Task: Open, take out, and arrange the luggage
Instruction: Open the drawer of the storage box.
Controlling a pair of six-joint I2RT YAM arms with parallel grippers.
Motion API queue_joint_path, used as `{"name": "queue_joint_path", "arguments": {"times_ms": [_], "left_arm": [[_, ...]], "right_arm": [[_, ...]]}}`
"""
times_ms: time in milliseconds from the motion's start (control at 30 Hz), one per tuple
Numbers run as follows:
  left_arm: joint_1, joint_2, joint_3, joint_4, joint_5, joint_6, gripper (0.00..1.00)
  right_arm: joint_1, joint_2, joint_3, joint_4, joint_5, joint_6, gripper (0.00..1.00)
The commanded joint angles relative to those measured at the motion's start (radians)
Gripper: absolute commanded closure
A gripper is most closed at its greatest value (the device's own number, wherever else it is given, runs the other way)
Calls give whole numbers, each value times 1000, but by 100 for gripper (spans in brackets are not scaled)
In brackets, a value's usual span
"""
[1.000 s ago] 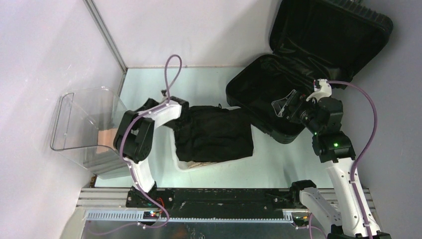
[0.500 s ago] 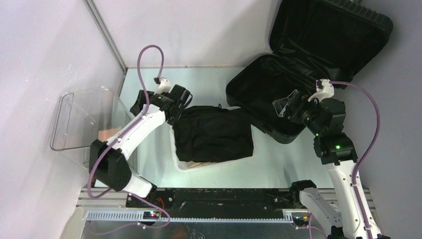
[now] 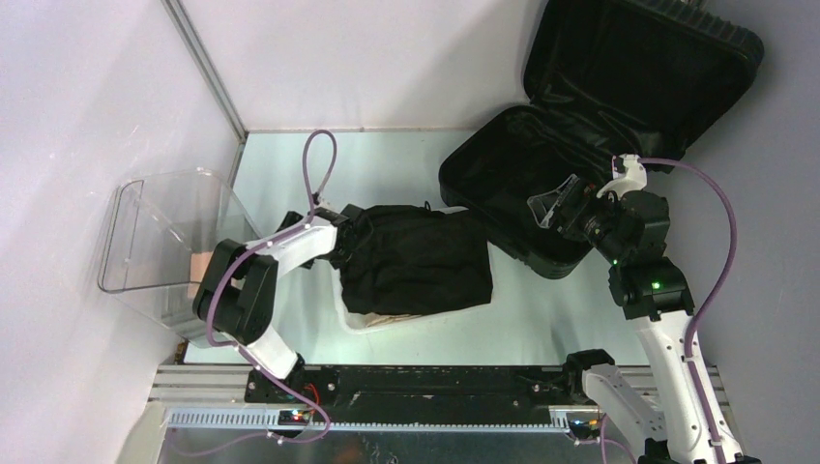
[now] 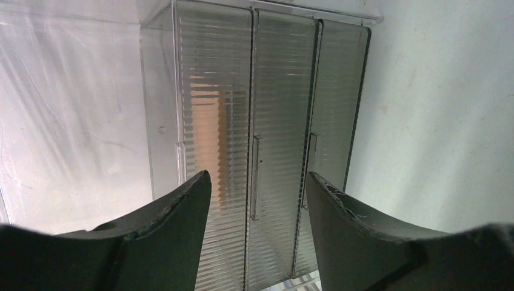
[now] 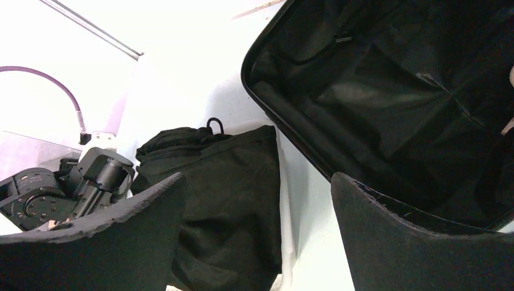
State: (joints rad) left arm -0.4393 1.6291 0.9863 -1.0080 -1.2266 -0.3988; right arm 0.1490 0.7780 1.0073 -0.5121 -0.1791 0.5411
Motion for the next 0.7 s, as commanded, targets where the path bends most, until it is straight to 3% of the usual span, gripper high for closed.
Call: {"name": "queue_joint_path", "arguments": {"times_ms": [0, 167, 667], "left_arm": [[15, 4, 10, 39, -45, 1, 34], [19, 72, 13, -25, -143, -73, 35], [102, 98, 16, -43, -160, -90, 50]], "right_arm": [[5, -2, 45, 7, 6, 4, 10], [9, -1, 45, 14, 5, 13, 9], [11, -21, 45, 22, 4, 5, 10]]}}
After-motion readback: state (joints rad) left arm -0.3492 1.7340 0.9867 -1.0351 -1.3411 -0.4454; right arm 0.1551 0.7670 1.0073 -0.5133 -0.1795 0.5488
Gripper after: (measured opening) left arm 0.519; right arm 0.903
